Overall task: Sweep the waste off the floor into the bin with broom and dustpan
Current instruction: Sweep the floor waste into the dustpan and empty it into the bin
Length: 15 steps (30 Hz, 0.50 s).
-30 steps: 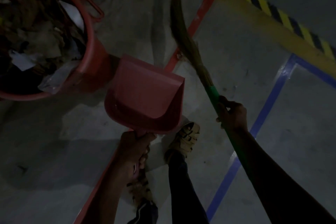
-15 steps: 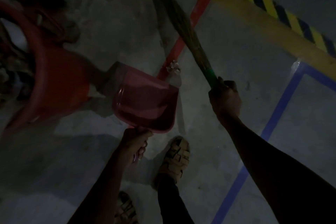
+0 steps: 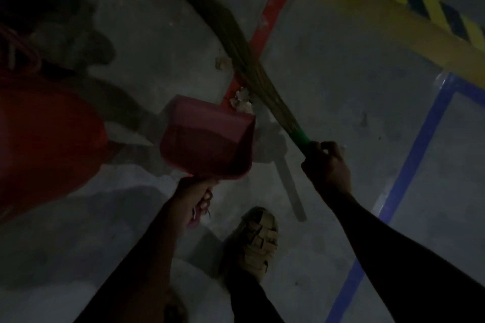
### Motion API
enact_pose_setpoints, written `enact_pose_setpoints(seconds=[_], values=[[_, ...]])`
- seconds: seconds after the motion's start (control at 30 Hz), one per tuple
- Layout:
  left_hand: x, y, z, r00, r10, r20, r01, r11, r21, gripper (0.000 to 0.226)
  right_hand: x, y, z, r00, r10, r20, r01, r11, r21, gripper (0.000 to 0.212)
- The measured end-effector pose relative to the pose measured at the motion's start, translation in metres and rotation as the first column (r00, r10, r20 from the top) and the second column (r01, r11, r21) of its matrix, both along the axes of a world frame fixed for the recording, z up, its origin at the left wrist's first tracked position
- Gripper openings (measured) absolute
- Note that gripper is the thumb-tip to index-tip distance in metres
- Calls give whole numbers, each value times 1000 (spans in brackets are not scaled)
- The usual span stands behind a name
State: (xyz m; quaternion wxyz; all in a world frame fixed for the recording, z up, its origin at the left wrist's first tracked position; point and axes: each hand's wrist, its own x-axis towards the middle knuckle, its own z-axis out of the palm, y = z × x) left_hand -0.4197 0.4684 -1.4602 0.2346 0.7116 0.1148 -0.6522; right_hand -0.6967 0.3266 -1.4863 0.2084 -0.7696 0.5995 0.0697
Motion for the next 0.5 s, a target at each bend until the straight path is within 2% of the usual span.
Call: enact_pose_setpoints(seconds=[0.07,0.17,0.33,0.5], values=[[12,-3,-4,999,-45,24,45,999,-18,36,-13,24,-1,1000,17,-17,-17,1000,20,41],[38,-7,-12,986,-147,81,150,988,-32,33,-24,54,-3,999,30,38,-31,999,20,41],[69,-15,-15,954,-288,78,289,957,-8,28,-26,92,-12,996,18,92,-25,997,74,37],[80,-15,-22,934,-352,61,352,936,12,41,-20,100,-21,981,74,180,-83,996,39,34]])
